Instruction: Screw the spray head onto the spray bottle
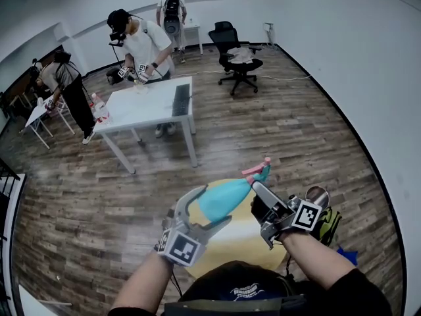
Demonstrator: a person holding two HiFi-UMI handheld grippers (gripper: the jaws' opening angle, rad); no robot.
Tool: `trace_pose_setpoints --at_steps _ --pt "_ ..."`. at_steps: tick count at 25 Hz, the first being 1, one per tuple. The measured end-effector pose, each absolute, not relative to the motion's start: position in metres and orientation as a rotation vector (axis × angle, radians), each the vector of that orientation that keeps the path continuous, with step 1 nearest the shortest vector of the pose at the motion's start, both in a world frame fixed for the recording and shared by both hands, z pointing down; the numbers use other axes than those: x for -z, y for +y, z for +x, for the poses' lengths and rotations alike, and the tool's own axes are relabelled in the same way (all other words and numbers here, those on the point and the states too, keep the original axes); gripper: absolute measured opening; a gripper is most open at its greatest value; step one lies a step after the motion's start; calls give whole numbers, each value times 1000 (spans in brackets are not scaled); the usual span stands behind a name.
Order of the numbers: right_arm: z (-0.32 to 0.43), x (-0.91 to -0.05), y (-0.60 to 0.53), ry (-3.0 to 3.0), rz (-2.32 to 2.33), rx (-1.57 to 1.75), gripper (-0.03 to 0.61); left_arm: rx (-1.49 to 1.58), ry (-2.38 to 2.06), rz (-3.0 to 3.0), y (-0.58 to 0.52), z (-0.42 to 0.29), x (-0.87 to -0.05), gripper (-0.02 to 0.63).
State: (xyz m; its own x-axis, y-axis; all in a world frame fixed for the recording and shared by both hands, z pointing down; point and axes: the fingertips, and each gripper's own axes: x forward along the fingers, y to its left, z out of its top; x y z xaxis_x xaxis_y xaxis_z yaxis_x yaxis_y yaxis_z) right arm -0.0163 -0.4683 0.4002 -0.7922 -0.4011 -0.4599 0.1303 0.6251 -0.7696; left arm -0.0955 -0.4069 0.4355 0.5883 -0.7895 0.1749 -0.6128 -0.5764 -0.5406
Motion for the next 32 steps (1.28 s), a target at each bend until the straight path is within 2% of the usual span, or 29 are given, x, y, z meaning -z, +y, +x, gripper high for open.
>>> trace_pose_setpoints --at_steps 2,4,6,8,11,14,18,19,21,22,32 --pt "-19 -406 -472 2192 -232 1198 137 747 1148 -2032 -409 -103 -438 451" --pt "-21 -407 -473 2166 -238 1232 137 762 1137 -1984 -408 -105 -438 451" --pt "-21 -398 -468 2205 -224 1164 137 563 1149 -2354 -406 -100 -435 449" --pt "-19 -383 -456 2312 -194 1007 135 165 1128 -2807 -402 -92 -424 449" --pt "-17 -370 -443 2455 -167 773 251 -287 1014 -3172 -397 -96 -412 449" --pt "-17 -367 -446 2487 -164 696 276 -491 837 -3376 -392 -97 -407 449" --pt "-14 -365 -444 2475 -99 672 279 -623 609 -3533 -383 -85 -407 449" --pt "-14 -362 -443 2467 -75 668 274 -621 581 -3548 -382 -84 -408 449" --pt "-15 -358 -442 2455 -55 664 205 -589 571 -3554 -382 -82 -409 449" --pt "-15 -359 -443 2449 -64 672 150 -556 594 -3538 -383 -82 -411 449" --pt "-17 -375 -458 2288 -165 965 144 572 1106 -2479 -404 -87 -436 453"
